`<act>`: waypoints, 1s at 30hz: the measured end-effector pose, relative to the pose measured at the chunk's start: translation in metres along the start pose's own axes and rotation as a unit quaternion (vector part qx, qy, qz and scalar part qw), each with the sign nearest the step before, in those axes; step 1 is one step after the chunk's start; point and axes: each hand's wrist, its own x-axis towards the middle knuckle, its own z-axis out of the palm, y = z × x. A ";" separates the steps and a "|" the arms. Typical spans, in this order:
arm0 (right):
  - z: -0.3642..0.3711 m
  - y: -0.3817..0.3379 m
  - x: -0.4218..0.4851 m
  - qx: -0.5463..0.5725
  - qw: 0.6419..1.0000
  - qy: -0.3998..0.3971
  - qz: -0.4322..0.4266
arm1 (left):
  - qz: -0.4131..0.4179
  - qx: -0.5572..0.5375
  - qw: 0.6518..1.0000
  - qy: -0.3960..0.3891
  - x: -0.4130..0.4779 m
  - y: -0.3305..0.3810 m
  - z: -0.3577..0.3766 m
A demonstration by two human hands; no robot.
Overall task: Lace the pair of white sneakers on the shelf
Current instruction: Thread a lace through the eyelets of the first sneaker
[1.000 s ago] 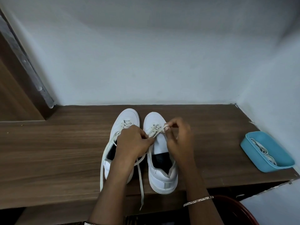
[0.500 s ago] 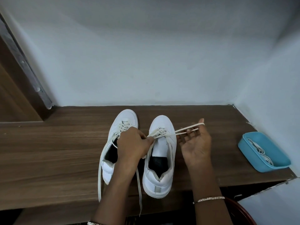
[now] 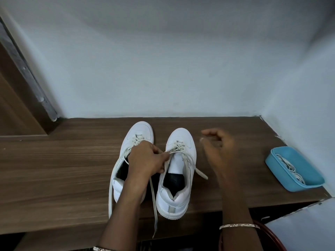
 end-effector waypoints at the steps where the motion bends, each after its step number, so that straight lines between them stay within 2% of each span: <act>1: 0.005 -0.005 -0.001 -0.031 0.998 -0.050 -0.037 | -0.002 -0.009 1.000 -0.002 0.000 0.000 0.000; 3: 0.015 -0.013 -0.007 -0.126 0.977 -0.137 -0.102 | -0.006 -0.022 1.000 -0.008 0.001 -0.001 -0.002; 5: 0.024 -0.016 -0.012 -0.235 0.945 -0.182 -0.140 | -0.009 -0.031 0.999 -0.016 0.000 -0.001 -0.002; 7: 0.032 -0.016 -0.016 -0.288 0.928 -0.185 -0.145 | -0.008 -0.035 0.999 -0.019 0.000 -0.001 -0.003; 9: 0.035 -0.015 -0.019 -0.286 0.932 -0.162 -0.154 | -0.009 -0.044 0.999 -0.019 -0.001 -0.002 -0.004; 11: 0.037 -0.014 -0.021 -0.252 0.945 -0.142 -0.156 | -0.013 -0.053 0.998 -0.020 -0.001 -0.002 -0.004; 13: 0.037 -0.012 -0.021 -0.169 0.969 -0.124 -0.129 | -0.012 -0.051 0.999 -0.016 -0.001 -0.003 -0.003; 16: 0.033 -0.015 -0.017 0.009 0.998 -0.062 -0.015 | -0.015 -0.048 0.999 -0.005 0.001 -0.003 -0.003; 17: 0.029 -0.016 -0.015 0.082 0.995 -0.031 0.047 | -0.018 -0.052 0.998 -0.003 0.002 -0.004 -0.003; 19: 0.017 -0.014 -0.009 0.206 0.965 0.026 0.162 | -0.021 -0.057 0.998 -0.005 0.002 -0.004 -0.003; 20: 0.011 -0.011 -0.006 0.237 0.948 0.054 0.205 | -0.022 -0.057 0.998 -0.007 0.002 -0.004 -0.003; 22: 0.002 -0.003 -0.003 0.202 0.944 0.117 0.234 | -0.024 -0.059 0.998 -0.009 0.001 -0.004 -0.003; 24: -0.003 0.003 -0.003 0.055 0.973 0.141 0.175 | -0.024 -0.060 0.998 -0.010 0.001 -0.004 -0.004; 25: -0.004 0.002 -0.003 -0.010 0.985 0.124 0.120 | -0.025 -0.060 0.998 -0.010 0.000 -0.003 -0.004; 26: -0.003 0.000 -0.003 -0.045 0.993 0.088 0.068 | -0.025 -0.060 0.998 -0.012 0.000 -0.002 -0.003; 28: 0.003 -0.011 -0.005 -0.040 0.999 -0.024 -0.004 | -0.025 -0.059 0.998 -0.014 -0.001 -0.001 -0.003; 30: 0.015 -0.021 -0.011 -0.109 0.983 -0.128 -0.071 | -0.023 -0.058 0.998 -0.013 -0.002 0.000 -0.004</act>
